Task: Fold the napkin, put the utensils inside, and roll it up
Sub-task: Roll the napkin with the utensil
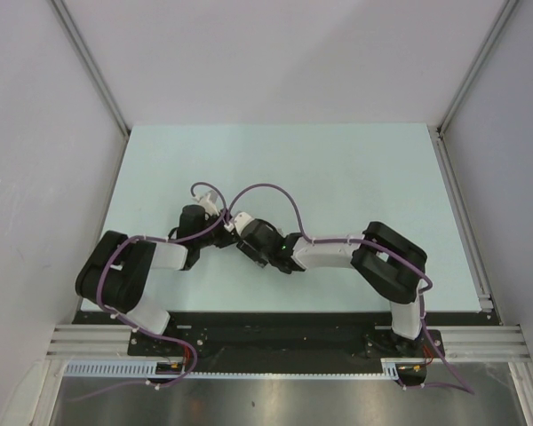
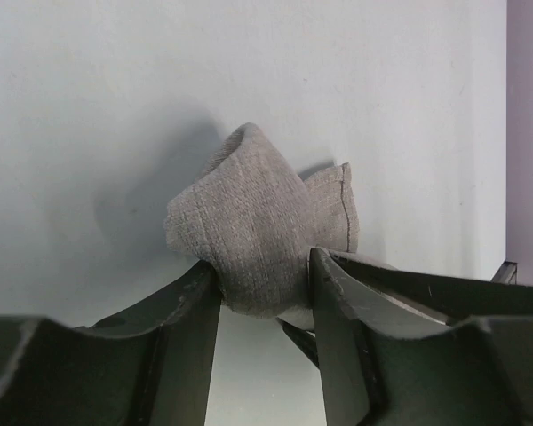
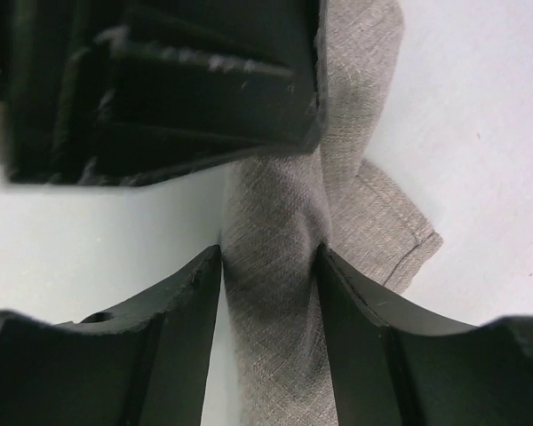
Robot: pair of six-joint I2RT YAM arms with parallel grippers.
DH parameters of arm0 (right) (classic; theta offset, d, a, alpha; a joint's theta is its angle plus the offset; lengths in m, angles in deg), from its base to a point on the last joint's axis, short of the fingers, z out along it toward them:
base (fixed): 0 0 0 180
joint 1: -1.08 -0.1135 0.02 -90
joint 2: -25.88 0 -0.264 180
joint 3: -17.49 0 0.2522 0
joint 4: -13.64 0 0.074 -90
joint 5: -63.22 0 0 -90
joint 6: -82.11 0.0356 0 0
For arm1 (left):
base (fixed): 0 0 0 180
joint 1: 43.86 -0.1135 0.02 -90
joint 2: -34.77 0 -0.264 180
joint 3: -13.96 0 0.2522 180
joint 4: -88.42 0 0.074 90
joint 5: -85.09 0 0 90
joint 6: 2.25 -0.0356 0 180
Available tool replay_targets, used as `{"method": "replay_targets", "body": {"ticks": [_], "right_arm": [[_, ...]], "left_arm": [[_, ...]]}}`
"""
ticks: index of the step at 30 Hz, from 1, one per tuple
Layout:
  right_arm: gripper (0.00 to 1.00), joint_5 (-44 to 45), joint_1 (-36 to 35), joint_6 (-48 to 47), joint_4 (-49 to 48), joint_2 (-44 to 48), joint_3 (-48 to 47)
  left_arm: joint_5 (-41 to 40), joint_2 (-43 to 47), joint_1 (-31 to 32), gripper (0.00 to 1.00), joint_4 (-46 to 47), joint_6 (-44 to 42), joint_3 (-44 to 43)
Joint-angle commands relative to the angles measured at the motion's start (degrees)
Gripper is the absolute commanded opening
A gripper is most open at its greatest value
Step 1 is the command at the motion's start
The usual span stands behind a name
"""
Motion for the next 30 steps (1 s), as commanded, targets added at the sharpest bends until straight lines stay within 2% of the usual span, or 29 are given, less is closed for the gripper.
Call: {"method": "replay_targets", "body": {"ticks": [1, 5, 15, 18, 22, 30], "right_arm": [[0.53, -1.6, 2.0, 1.9, 2.1, -3.4, 0.4], [0.54, -3.0, 3.2, 3.1, 3.0, -4.5, 0.1], [0.52, -11.0, 8.1, 6.4, 5.3, -6.2, -0.1], [0.46, -19.6, 10.6, 7.5, 5.7, -5.9, 0.1], [0.33, -32.2, 14.2, 9.6, 5.8, -6.0, 0.6], [0.26, -58.2, 19.7, 14.4, 2.8, -8.0, 0.3]], "left_arm": [[1.6, 2.7, -0.1, 0.52, 0.6, 0.5, -1.7], [0.7, 4.7, 0.0, 0.65, -1.3, 0.0, -2.5], [-2.0, 7.5, -2.7, 0.76, -6.3, -1.5, -3.8], [-2.9, 8.5, -4.0, 0.78, -7.2, -2.0, -3.0], [-3.9, 10.1, -5.2, 0.79, -7.8, -2.3, -1.8], [0.6, 10.5, -5.2, 0.79, -1.4, -1.7, 2.0]]}}
